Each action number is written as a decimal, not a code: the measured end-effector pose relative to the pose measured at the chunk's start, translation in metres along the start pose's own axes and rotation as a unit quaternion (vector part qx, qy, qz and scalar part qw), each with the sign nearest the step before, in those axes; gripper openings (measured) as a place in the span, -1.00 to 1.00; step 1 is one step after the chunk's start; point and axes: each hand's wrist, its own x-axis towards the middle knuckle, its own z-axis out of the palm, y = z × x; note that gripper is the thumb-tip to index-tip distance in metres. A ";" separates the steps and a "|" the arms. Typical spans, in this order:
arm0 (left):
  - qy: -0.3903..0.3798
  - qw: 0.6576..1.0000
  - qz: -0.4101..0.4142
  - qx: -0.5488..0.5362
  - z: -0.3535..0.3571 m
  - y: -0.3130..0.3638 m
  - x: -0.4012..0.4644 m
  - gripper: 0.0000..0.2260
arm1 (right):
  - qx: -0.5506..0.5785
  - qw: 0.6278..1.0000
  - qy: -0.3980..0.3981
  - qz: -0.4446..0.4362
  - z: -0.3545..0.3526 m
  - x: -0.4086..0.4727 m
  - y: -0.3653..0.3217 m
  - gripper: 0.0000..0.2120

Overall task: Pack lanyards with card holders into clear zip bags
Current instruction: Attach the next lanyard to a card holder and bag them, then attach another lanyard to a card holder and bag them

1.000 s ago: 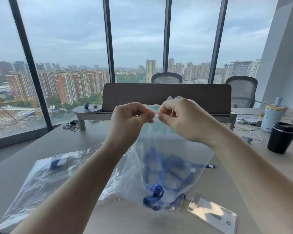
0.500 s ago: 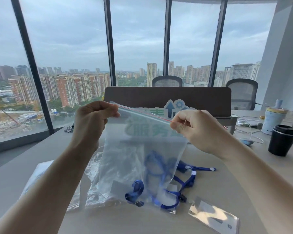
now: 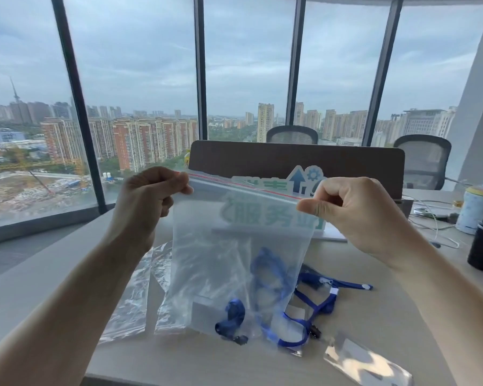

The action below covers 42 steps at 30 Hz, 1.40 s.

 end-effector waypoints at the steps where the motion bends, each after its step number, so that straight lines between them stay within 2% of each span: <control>1: -0.002 1.000 -0.002 -0.007 -0.003 0.000 -0.002 -0.86 | 0.024 1.000 0.005 0.002 0.001 0.001 -0.002 -0.57; 6: -0.032 0.999 0.000 -0.009 -0.027 -0.005 -0.012 -0.81 | 0.148 0.989 0.004 0.019 0.013 0.013 -0.009 -0.58; 8: -0.014 1.000 -0.015 0.018 -0.042 -0.017 -0.006 -0.76 | 0.154 0.987 -0.014 0.041 0.034 0.033 -0.005 -0.63; 15: 0.091 0.988 -0.115 0.051 -0.109 -0.047 0.062 -0.90 | 0.203 0.973 -0.044 0.099 0.148 0.138 -0.017 -0.72; 17: 0.120 0.987 -0.102 0.022 -0.130 -0.037 0.081 -0.92 | 0.243 0.966 -0.029 0.088 0.169 0.159 -0.036 -0.77; 21: 0.164 0.986 -0.018 0.019 -0.173 -0.024 0.098 -0.90 | 0.276 0.960 -0.011 0.039 0.205 0.169 -0.062 -0.84; 23: 0.185 0.982 -0.005 0.041 -0.192 -0.034 0.091 -0.86 | 0.288 0.956 -0.042 0.040 0.229 0.156 -0.063 -0.85; 25: 0.201 0.978 -0.013 0.060 -0.209 -0.055 0.075 -0.84 | 0.289 0.950 -0.106 0.053 0.257 0.132 -0.057 -0.86; 29: 0.215 0.964 -0.068 0.141 -0.237 -0.113 0.023 -0.85 | 0.238 0.937 -0.237 0.092 0.304 0.075 -0.035 -0.86; 32: 0.174 0.947 -0.107 0.246 -0.247 -0.148 -0.018 -0.81 | 0.190 0.917 -0.329 0.121 0.317 0.036 -0.022 -0.84; 34: 0.114 0.935 -0.147 0.302 -0.246 -0.158 -0.039 -0.84 | 0.169 0.912 -0.350 0.134 0.311 0.017 -0.015 -0.84; 36: 0.045 0.904 -0.166 0.392 -0.239 -0.159 -0.053 -0.83 | 0.156 0.918 -0.335 0.145 0.295 -0.001 -0.003 -0.83; 39: -0.033 0.846 -0.130 0.516 -0.199 -0.154 -0.063 -0.79 | 0.109 0.932 -0.298 0.175 0.257 -0.026 0.026 -0.81; 42: -0.092 0.852 -0.070 0.511 -0.127 -0.150 -0.064 -0.81 | 0.027 0.941 -0.257 0.217 0.208 -0.052 0.066 -0.82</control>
